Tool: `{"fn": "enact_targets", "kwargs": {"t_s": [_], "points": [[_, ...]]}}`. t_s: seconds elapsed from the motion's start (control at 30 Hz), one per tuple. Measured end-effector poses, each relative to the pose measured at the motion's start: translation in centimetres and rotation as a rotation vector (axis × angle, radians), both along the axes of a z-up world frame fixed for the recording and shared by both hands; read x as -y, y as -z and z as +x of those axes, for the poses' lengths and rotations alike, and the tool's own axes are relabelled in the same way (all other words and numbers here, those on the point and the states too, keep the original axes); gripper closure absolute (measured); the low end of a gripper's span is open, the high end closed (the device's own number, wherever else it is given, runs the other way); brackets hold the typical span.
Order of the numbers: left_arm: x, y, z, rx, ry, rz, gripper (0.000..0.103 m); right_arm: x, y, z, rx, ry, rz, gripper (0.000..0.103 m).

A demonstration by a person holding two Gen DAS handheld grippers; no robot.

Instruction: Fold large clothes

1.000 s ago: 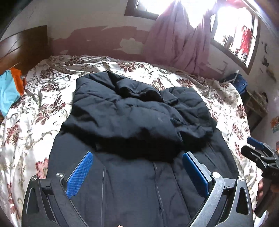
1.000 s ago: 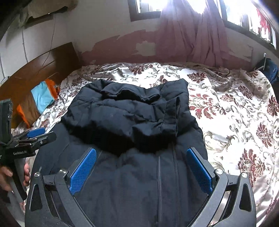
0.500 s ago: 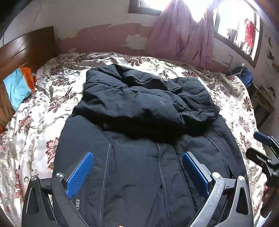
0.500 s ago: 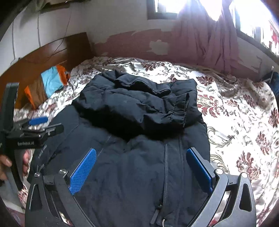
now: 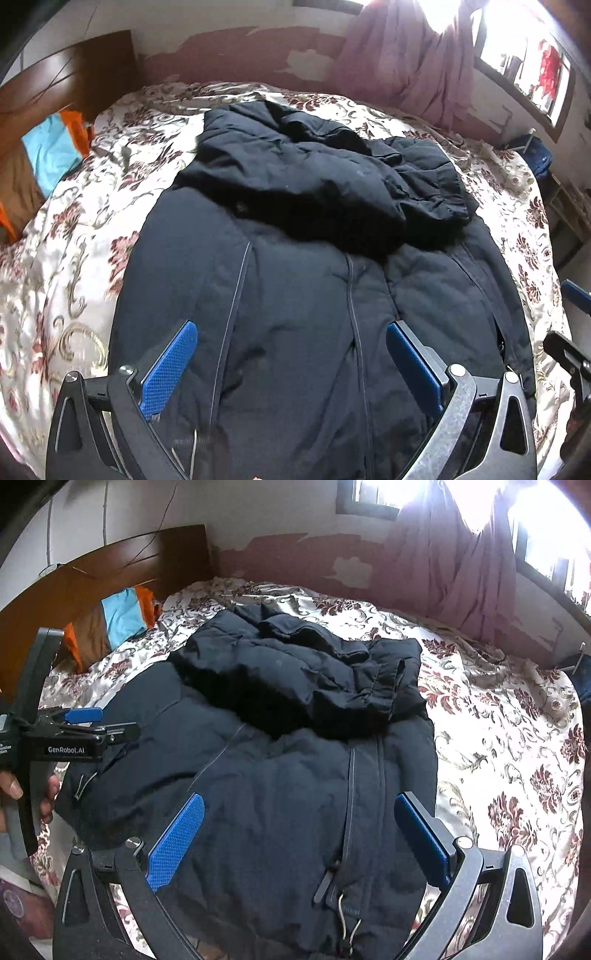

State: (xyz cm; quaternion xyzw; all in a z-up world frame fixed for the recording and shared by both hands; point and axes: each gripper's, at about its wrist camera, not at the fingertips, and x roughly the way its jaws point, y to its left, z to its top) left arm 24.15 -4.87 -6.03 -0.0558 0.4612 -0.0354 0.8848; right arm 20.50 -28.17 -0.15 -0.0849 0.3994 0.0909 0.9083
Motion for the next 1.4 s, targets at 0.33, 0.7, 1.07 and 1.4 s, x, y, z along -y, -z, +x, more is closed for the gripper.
{"fn": "enact_targets", "kwargs": {"t_s": [0.33,0.7,1.07,1.4], "points": [[-3.3,-0.1,-3.4,-0.055,-0.124,0.101,0.0,-0.8,3.0,-3.5,-0.066,-0.057,-0.113,0.002],[-3.6,2.3,-7.8,-0.111,-0.004,0.207,0.0,-4.6,6.5,-9.5,-0.097,-0.279,-0.358,0.002],[-2.7,3.9,-11.2,-0.192,0.088,0.168,0.0,-6.6,11.0,-11.9,-0.166,-0.35,-0.559,0.002],[-2.4,5.4,-14.2,-0.222,0.15,0.183,0.0,-8.3,13.7,-14.4,-0.019,-0.442,-0.804,0.002]]}}
